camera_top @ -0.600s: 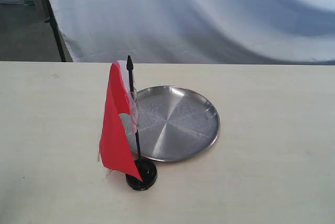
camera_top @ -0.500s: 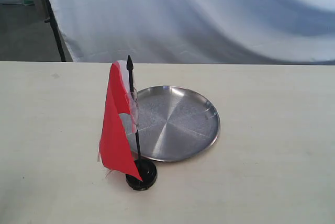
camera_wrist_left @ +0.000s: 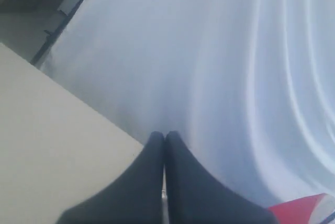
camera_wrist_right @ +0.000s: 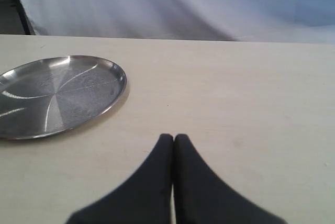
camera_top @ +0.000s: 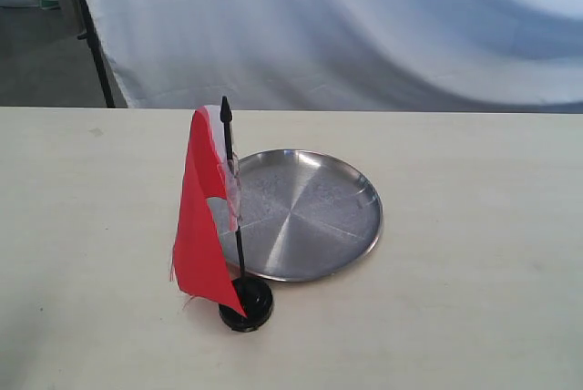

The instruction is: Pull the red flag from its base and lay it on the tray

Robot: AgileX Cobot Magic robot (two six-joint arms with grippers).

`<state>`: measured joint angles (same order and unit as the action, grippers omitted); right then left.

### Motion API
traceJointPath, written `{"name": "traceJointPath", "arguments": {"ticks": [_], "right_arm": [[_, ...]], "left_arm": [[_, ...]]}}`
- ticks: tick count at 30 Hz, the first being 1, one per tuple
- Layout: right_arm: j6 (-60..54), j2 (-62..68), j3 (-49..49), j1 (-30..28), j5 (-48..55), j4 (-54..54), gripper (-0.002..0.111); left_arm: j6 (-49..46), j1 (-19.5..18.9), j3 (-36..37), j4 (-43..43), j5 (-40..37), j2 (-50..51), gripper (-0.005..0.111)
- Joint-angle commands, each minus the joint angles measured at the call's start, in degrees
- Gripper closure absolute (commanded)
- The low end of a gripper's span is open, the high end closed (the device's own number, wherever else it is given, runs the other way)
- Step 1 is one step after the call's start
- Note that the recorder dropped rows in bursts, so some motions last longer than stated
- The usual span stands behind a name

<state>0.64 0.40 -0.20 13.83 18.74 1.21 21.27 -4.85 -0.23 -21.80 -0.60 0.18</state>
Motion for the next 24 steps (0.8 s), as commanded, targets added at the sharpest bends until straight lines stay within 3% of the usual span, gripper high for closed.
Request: {"name": "traceJointPath", "arguments": {"ticks": [1,10,13,18,24], "right_arm": [[0.13,-0.40,0.20,0.08,-0.40,0.15,0.109],[0.13,-0.40,0.20,0.08,-0.40,0.15,0.109],[0.13,-0.40,0.20,0.08,-0.40,0.15,0.109],[0.13,-0.40,0.20,0.08,-0.40,0.15,0.109],[0.13,-0.40,0.20,0.08,-0.40,0.15,0.109]], "left_arm": [[1.49,-0.13,0.23,-1.17,1.99,-0.18,0.107],[0.81,-0.13,0.23,-1.28,-9.37,-0.18,0.107],[-0.62,-0.13,0.23,-1.41,-9.56,-0.18,0.107],[-9.93,-0.13,-11.61,-1.41,-12.38,-0.18,0.107],[-14.90,-0.13,-19.25,-1.41,-15.50,2.46,0.107]]}}
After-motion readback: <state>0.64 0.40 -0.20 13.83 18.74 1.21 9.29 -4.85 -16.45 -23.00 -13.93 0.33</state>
